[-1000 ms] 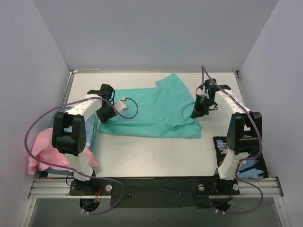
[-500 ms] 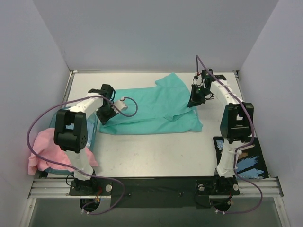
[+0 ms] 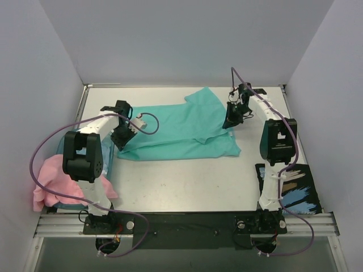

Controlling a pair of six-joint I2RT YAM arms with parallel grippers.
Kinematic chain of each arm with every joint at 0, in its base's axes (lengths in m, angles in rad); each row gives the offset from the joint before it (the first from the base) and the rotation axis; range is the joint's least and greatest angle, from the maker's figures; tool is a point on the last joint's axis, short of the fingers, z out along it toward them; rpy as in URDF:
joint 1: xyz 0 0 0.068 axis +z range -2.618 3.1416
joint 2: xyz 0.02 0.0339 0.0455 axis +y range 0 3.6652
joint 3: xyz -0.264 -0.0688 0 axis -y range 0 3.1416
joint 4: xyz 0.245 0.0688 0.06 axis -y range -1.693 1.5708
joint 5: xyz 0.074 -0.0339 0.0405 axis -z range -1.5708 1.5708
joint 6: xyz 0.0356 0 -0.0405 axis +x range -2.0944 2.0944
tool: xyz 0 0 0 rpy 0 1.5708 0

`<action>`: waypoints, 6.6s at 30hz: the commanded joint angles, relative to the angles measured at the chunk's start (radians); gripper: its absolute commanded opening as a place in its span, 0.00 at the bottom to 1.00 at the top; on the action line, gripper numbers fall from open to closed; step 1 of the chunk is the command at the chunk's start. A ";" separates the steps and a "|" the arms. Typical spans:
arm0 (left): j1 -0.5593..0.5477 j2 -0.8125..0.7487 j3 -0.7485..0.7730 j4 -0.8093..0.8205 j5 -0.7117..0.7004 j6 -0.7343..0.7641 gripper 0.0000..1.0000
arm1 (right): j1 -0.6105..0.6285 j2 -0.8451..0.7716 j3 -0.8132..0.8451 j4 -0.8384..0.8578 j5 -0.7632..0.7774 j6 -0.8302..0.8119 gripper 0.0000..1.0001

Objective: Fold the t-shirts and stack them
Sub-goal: Fold the flattened tshirt in 1/3 of the way

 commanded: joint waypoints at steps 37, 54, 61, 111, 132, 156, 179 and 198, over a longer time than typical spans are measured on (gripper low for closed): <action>-0.153 0.180 0.184 0.126 0.063 0.104 0.12 | -0.003 -0.199 -0.468 0.102 0.155 0.165 0.00; -0.029 0.238 0.430 0.188 -0.125 0.035 0.19 | -0.024 -0.284 -0.425 0.039 0.234 0.177 0.02; -0.072 -0.058 0.096 0.179 0.084 0.202 0.41 | -0.053 -0.442 -0.527 0.045 0.336 0.237 0.43; -0.240 -0.287 -0.226 -0.309 -0.103 0.077 0.61 | 0.096 -0.835 -0.680 -0.143 0.405 0.163 0.08; -0.151 -0.296 -0.173 -0.191 -0.084 -0.058 0.61 | 0.399 -0.340 -0.689 0.185 0.092 0.060 0.00; -0.148 -0.259 -0.110 -0.210 -0.095 -0.037 0.61 | 0.520 -0.318 -0.613 0.067 0.239 0.014 0.00; -0.203 -0.267 0.040 -0.254 0.198 -0.041 0.61 | 0.444 -0.458 -0.634 0.093 0.077 0.007 0.00; 0.040 0.040 0.473 -0.223 0.159 -0.081 0.65 | 0.215 -0.366 -0.281 0.081 0.047 0.117 0.35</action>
